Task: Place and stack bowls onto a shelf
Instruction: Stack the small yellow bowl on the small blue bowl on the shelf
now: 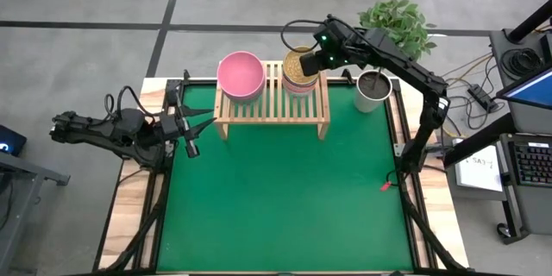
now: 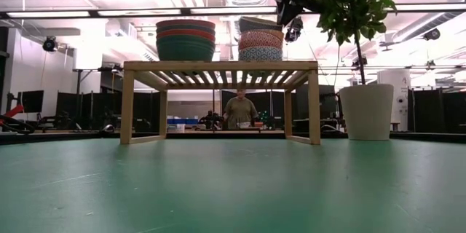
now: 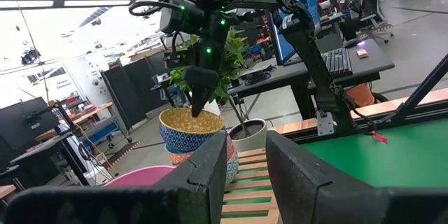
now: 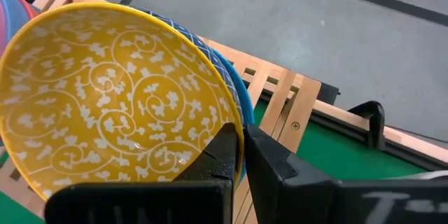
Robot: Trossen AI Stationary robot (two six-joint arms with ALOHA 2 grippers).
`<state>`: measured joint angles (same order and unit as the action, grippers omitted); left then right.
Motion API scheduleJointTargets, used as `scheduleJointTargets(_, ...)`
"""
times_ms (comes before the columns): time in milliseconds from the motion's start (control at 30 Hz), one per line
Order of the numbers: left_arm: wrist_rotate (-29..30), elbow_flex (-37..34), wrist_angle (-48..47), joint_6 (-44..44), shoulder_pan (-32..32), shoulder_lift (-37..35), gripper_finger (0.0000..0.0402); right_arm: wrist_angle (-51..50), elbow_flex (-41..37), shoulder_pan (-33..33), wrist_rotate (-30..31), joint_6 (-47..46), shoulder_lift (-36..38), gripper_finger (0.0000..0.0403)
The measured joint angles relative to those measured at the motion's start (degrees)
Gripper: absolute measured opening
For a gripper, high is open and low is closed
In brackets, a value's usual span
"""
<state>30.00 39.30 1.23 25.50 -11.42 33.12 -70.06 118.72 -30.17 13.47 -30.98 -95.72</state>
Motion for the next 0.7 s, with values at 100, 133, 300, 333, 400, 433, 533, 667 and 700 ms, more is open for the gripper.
scheduleJointTargets(100,0.00,-0.01,-0.02,0.00,0.00,0.00,0.0084,0.00,0.00,0.00,-0.01,0.38,0.00,0.0013)
scheduleJointTargets(133,0.00,-0.01,-0.01,0.00,0.00,0.01,0.0084,0.02,0.00,0.00,0.00,0.59,0.00,0.0013)
scheduleJointTargets(300,0.00,-0.01,-0.02,0.00,0.00,0.00,0.0084,0.02,0.00,0.02,-0.01,1.26,0.00,0.0013)
scheduleJointTargets(333,0.00,-0.01,-0.02,0.00,0.00,0.00,0.0084,0.02,0.00,0.02,0.00,1.51,0.00,0.0013)
scheduleJointTargets(400,0.00,0.00,-0.02,0.00,0.00,0.01,0.0084,0.02,0.00,0.02,0.00,1.53,0.00,0.0014)
scheduleJointTargets(433,0.00,0.01,-0.02,0.00,0.00,0.00,0.0084,0.05,0.00,0.02,0.00,1.53,0.00,0.0017)
scheduleJointTargets(533,0.00,-0.01,-0.04,0.02,0.00,0.00,0.0084,0.04,0.02,0.01,-1.05,1.53,0.02,0.0029)
scheduleJointTargets(667,0.00,-0.01,-0.06,0.02,0.00,0.02,0.0084,-0.17,0.02,0.13,-0.31,1.70,0.02,0.0016)
scheduleJointTargets(700,0.00,0.01,-0.07,0.02,0.00,0.00,0.0084,-0.21,0.02,0.15,0.04,1.75,0.02,0.0014)
